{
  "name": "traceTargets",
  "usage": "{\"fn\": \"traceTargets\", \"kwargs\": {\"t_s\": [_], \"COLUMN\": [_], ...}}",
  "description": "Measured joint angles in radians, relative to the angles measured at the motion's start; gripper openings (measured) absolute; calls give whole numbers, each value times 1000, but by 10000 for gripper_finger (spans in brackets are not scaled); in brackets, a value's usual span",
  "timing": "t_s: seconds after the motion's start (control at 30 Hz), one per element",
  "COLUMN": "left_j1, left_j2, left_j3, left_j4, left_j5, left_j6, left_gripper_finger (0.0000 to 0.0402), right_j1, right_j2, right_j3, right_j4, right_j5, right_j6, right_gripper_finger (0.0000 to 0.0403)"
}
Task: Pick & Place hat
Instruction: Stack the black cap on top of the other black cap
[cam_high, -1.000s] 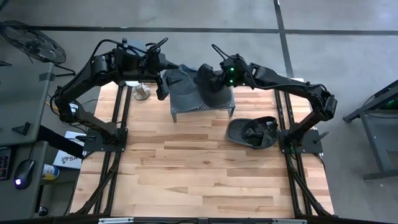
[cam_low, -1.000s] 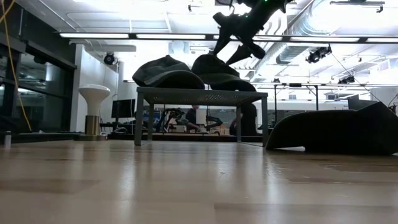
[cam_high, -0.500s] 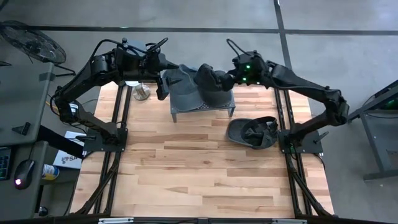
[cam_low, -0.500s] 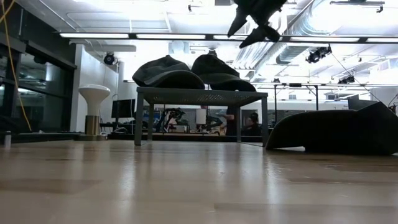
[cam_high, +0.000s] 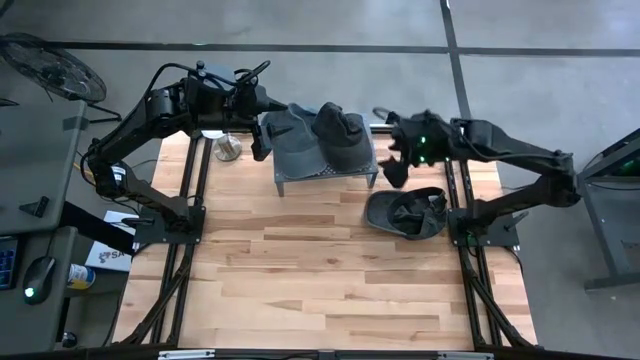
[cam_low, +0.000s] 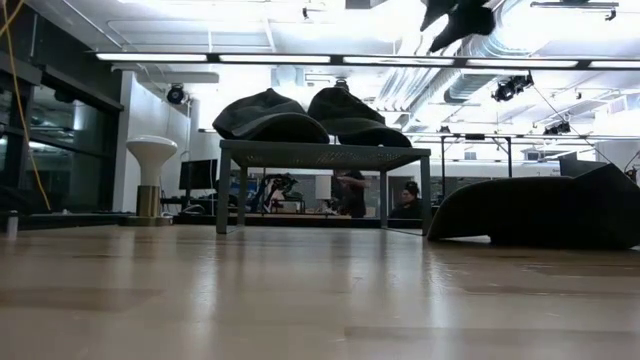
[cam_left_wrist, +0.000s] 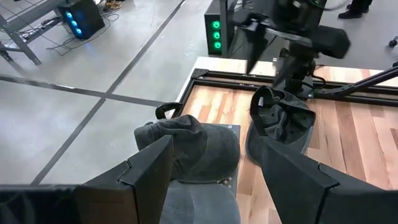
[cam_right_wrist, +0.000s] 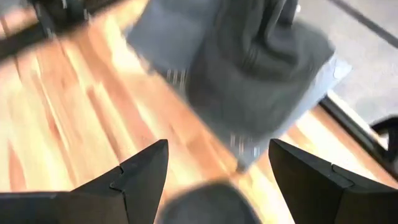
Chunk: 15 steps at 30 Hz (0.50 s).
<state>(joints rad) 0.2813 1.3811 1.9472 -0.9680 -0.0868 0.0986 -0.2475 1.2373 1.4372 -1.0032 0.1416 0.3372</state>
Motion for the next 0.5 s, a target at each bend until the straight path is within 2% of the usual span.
{"fn": "traceTargets", "kwargs": {"t_s": [0.27,0.5], "left_j1": [0,0], "left_j2": [4,19], "left_j3": [0,0], "left_j4": [0,-1], "left_j5": [48,82], "left_j6": [3,28], "left_gripper_finger": [232,232], "right_j1": [214,389], "right_j2": [38,160], "right_j3": [0,0], "right_j4": [-146,-242], "right_j5": [56,95], "right_j6": [71,132], "right_gripper_finger": [271,270]}}
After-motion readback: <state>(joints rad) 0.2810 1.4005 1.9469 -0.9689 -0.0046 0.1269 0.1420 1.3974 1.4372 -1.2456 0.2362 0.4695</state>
